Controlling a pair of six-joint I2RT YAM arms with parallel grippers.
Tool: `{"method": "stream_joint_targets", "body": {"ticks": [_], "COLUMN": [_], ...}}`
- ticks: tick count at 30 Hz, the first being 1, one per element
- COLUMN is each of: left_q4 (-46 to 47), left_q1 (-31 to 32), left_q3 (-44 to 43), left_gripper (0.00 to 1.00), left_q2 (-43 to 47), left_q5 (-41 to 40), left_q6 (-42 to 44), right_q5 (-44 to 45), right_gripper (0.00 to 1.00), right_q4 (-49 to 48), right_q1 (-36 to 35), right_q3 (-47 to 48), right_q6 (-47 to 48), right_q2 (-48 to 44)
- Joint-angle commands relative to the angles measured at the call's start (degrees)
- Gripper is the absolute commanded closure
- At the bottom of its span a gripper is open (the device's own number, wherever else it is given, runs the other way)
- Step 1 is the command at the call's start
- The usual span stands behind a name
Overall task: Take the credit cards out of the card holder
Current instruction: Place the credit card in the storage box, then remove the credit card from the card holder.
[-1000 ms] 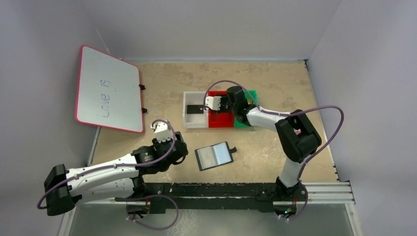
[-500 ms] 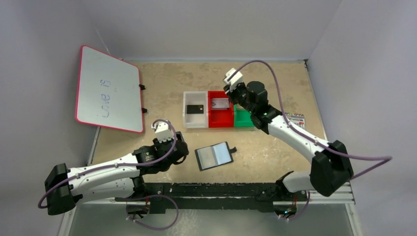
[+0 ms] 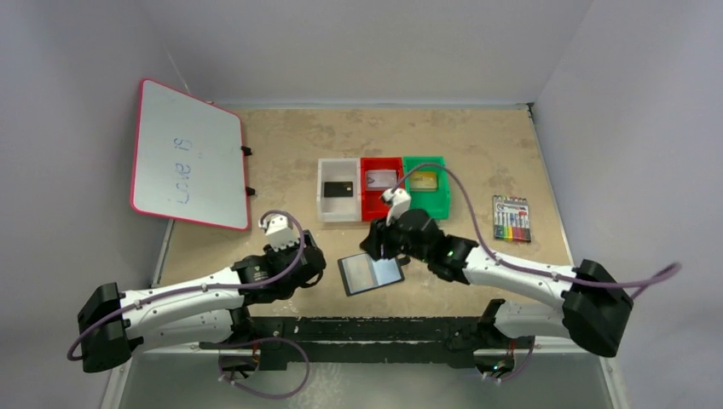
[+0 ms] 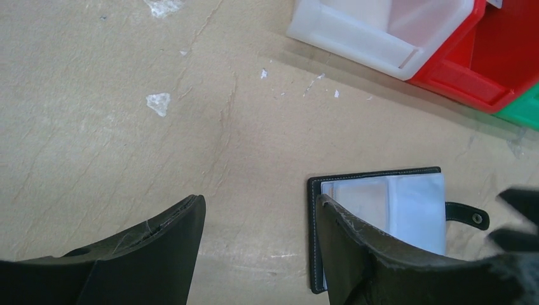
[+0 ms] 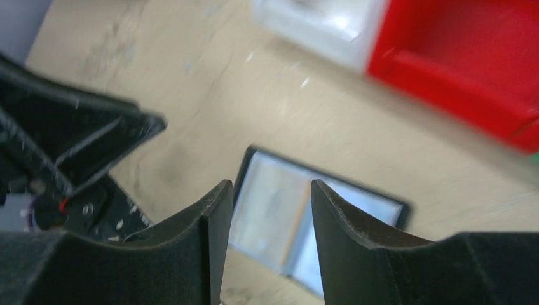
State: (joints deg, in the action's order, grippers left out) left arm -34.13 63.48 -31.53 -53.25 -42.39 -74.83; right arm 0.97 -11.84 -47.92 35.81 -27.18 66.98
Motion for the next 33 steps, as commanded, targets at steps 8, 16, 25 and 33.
{"method": "stream_joint_targets", "body": {"ticks": [8, 16, 25, 33], "left_q4": [-12.22, -16.01, -15.89, -14.35], "left_q1": [-0.24, -0.21, -0.21, -0.20], "left_q3": [2.36, 2.00, 2.28, 2.65], "left_gripper": [0.37, 0.36, 0.36, 0.36], "left_q2": [7.79, 9.05, 9.32, 8.74], "left_q5": [-9.63, -10.74, -11.23, -10.35], "left_q6": [-17.59, -19.92, -19.66, -18.63], "right_q5": [25.70, 31.27, 31.31, 28.00], "right_gripper": [0.41, 0.44, 0.59, 0.84], "right_q4": [12.87, 20.83, 22.14, 17.50], "right_q1": [-24.11, -27.89, -28.37, -28.28], "right_q3": [8.23, 14.58, 14.11, 11.16], "right_q6": [-9.65, -12.89, -15.41, -15.22], "right_q2": [13.82, 24.24, 26.59, 23.91]}}
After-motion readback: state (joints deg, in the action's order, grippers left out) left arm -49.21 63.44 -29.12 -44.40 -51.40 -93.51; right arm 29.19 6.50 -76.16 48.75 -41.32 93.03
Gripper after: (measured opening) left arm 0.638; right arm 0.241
